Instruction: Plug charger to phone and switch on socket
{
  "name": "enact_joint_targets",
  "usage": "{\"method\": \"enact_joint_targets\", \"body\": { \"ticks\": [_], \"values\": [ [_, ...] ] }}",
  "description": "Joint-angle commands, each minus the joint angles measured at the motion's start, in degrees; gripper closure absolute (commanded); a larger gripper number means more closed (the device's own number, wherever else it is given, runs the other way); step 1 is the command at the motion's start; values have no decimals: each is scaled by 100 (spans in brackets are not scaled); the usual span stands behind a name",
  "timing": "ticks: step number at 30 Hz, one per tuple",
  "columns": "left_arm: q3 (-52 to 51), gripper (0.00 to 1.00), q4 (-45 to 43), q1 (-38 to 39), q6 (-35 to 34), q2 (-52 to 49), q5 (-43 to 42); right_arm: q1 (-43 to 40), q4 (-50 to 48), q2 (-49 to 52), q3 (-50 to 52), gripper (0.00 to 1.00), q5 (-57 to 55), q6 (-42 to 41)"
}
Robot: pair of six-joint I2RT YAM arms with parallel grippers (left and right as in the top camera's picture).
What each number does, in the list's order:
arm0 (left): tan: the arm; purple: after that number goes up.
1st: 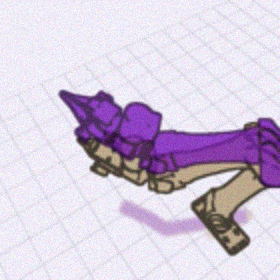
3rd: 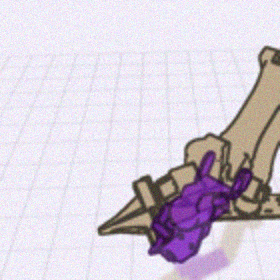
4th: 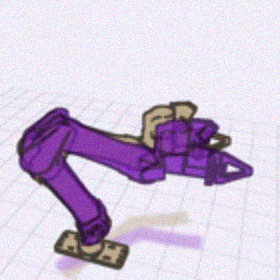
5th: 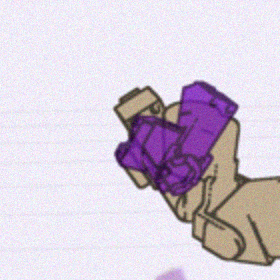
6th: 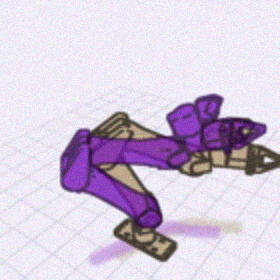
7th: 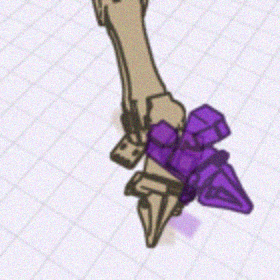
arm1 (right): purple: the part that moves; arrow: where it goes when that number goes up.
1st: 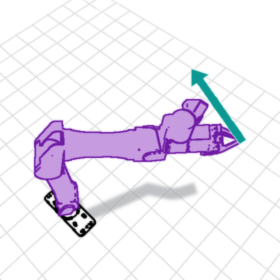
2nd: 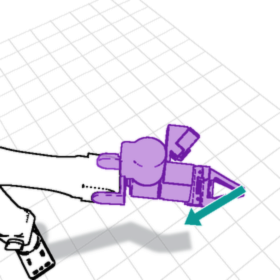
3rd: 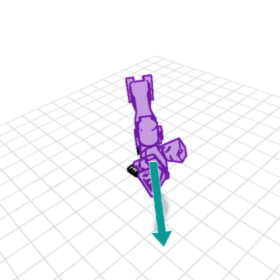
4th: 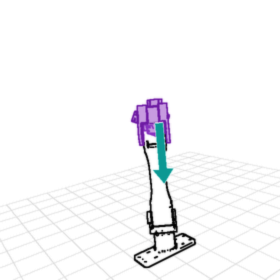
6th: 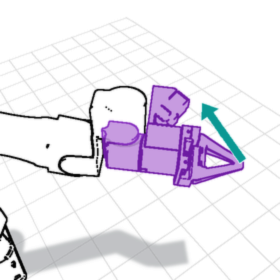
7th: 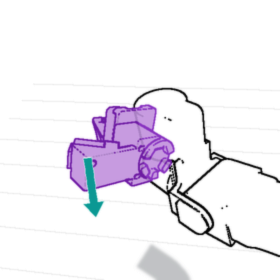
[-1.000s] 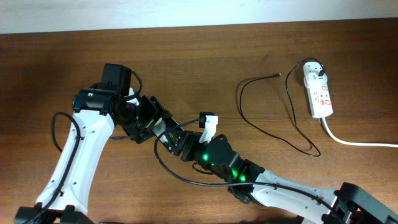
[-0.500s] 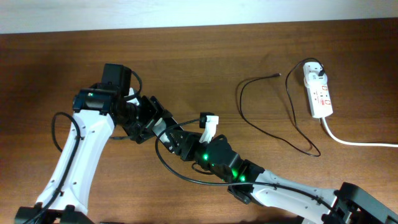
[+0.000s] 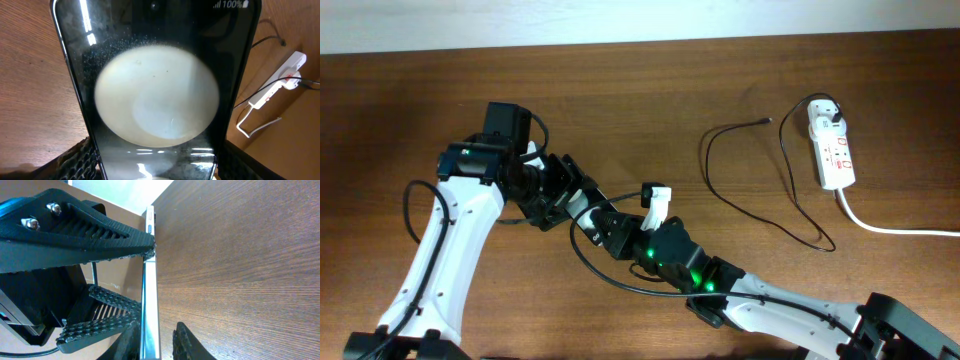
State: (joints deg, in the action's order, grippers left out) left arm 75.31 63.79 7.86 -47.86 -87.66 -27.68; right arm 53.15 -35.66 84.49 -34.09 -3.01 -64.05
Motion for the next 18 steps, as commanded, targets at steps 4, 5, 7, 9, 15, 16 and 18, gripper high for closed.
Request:
{"method": "enact_joint_targets", "body": {
  "ticks": [4,5,7,9,15,16,18],
  "values": [
    [26,21,-11,-2,-52,17,-94,48,-17,42,-74,84,-22,52],
    [26,18,-11,-2,-52,17,-94,48,-17,42,-74,87,-22,52],
    [26,18,-11,-2,-52,20,-83,48,-15,42,-74,89,-11,52],
    [26,10,7,-2,-52,17,-83,48,-15,42,-74,92,-2,52],
    [28,1,155,-590,457,356,-168,35,-31,-24,-74,96,122,52],
    [28,0,227,-769,669,533,-166,37,-37,-57,-74,96,146,48],
    [28,0,470,-1169,966,1029,-140,17,-87,-129,-74,96,310,-70]
  ]
}}
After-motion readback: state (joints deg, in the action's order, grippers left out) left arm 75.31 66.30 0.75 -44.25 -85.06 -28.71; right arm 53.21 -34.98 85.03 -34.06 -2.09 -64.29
